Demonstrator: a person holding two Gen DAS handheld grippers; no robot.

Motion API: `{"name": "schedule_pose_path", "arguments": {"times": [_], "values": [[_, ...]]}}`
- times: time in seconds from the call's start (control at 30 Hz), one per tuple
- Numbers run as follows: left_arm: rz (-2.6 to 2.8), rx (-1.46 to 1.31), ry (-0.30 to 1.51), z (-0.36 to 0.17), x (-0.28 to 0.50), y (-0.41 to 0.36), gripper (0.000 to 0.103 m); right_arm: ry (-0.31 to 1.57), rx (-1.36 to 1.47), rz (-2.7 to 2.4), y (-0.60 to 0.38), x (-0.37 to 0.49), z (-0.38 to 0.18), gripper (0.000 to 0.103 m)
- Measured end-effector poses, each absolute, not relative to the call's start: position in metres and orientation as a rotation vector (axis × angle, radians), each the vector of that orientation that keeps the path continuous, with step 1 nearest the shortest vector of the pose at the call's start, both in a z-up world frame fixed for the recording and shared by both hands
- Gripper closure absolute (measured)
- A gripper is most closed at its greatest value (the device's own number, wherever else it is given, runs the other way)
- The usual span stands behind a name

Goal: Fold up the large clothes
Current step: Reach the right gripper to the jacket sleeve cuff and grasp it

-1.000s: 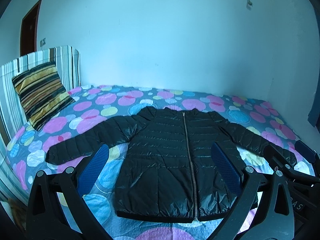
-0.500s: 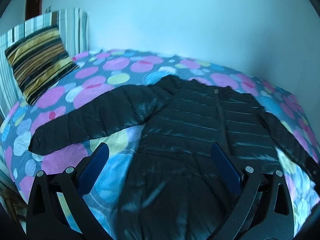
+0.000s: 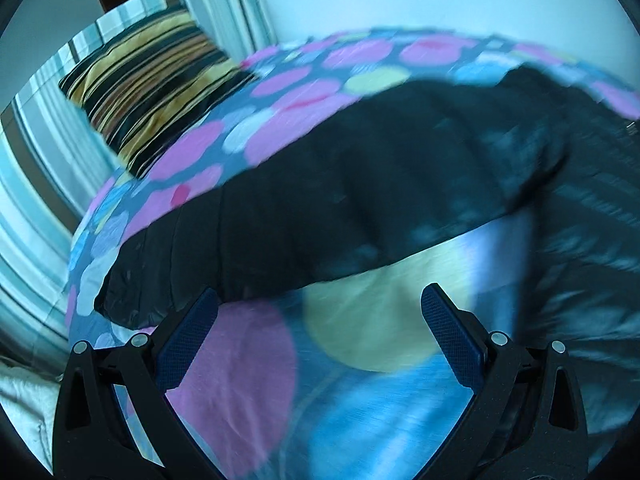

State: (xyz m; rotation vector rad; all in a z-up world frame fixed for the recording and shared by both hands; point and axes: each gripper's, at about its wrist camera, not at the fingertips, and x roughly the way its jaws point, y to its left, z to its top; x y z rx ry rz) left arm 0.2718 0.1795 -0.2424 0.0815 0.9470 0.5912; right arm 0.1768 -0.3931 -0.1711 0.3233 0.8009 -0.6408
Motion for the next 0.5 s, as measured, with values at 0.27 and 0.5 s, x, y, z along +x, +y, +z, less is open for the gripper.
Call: {"name": "schedule_pose_path", "arguments": {"times": [0.27,0.5], "values": [[0.587,-0.020,0.983,-0.260,0.266,0.206,0.002,0.764,0.425,-0.876,-0.500,0.153,-0.180,0.005],[0.597,-0.018,0.986,-0.261,0.269,0.203,0.002,0.789,0.664,-0.848,-0.550,0.143,-0.206,0.005]]}}
